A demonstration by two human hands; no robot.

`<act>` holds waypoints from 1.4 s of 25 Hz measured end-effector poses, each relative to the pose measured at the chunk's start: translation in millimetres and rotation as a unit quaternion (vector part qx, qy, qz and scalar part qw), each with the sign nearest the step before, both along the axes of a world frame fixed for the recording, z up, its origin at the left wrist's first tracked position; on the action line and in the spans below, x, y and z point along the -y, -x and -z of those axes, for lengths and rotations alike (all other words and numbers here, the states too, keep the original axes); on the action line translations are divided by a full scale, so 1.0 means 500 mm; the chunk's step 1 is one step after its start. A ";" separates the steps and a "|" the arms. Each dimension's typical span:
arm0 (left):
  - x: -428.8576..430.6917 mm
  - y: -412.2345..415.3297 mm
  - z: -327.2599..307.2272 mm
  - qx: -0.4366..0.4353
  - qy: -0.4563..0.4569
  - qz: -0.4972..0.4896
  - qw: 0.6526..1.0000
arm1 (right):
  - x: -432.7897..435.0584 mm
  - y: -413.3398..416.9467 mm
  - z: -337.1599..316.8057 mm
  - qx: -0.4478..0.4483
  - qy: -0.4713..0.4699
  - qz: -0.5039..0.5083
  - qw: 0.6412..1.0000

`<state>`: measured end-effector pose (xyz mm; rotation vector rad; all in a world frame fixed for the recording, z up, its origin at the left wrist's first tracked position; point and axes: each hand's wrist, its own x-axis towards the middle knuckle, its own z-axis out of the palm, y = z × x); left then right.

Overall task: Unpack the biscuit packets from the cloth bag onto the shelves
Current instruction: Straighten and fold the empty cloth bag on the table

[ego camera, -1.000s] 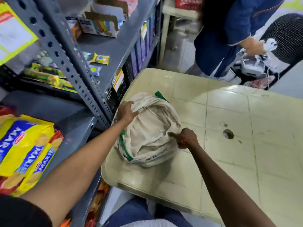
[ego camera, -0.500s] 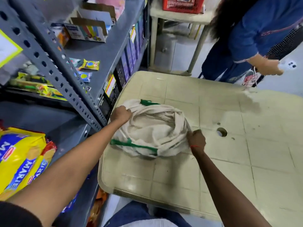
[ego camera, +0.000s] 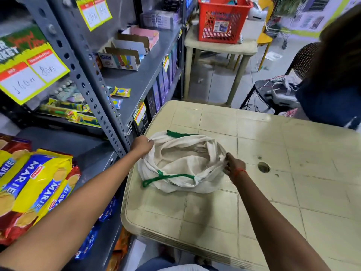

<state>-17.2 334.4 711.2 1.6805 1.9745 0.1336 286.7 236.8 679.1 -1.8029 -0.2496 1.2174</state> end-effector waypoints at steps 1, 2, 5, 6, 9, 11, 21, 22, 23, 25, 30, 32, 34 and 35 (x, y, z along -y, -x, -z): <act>0.007 0.003 -0.002 -0.001 0.000 0.000 1.000 | 0.001 0.002 0.003 -0.087 -0.019 0.016 0.996; 0.014 0.004 -0.002 -0.003 0.000 -0.001 1.000 | 0.005 0.007 0.000 -0.143 -0.021 0.016 0.989; 0.031 0.001 -0.010 0.002 0.000 -0.005 1.000 | 0.012 0.019 -0.010 -0.167 -0.025 -0.044 0.985; 0.034 0.001 -0.012 0.006 -0.002 -0.007 1.000 | 0.013 0.021 -0.015 -0.148 -0.023 -0.063 0.987; 0.042 -0.001 -0.022 0.016 -0.007 -0.013 1.000 | 0.016 0.018 -0.015 -0.132 -0.007 -0.065 0.989; 0.046 -0.001 -0.026 0.026 -0.005 -0.015 1.000 | 0.023 0.014 -0.012 -0.109 0.002 -0.080 0.991; 0.063 -0.017 -0.032 0.079 -0.012 -0.073 0.994 | -0.031 0.087 0.019 0.359 0.054 -0.205 0.909; 0.060 -0.015 -0.027 0.088 -0.009 -0.073 0.993 | -0.036 0.094 0.020 0.375 0.074 -0.223 0.896; 0.056 -0.009 -0.026 0.102 -0.002 -0.071 0.992 | -0.040 0.096 0.022 0.390 0.091 -0.233 0.886; 0.046 0.004 -0.031 0.147 0.016 -0.054 0.988 | -0.051 0.088 0.015 0.404 0.106 -0.235 0.878; 0.018 0.022 -0.091 0.174 0.054 -0.001 0.983 | -0.081 -0.003 -0.067 0.194 0.020 -0.073 0.978; -0.006 0.006 -0.131 0.048 -0.022 0.019 0.998 | -0.084 -0.046 -0.129 0.186 -0.013 -0.109 0.977; -0.026 -0.008 -0.184 -0.109 -0.092 0.016 0.990 | -0.082 -0.090 -0.211 0.303 0.018 -0.194 0.933; -0.038 -0.012 -0.215 -0.152 -0.123 0.010 0.981 | -0.080 -0.120 -0.242 0.377 0.031 -0.205 0.903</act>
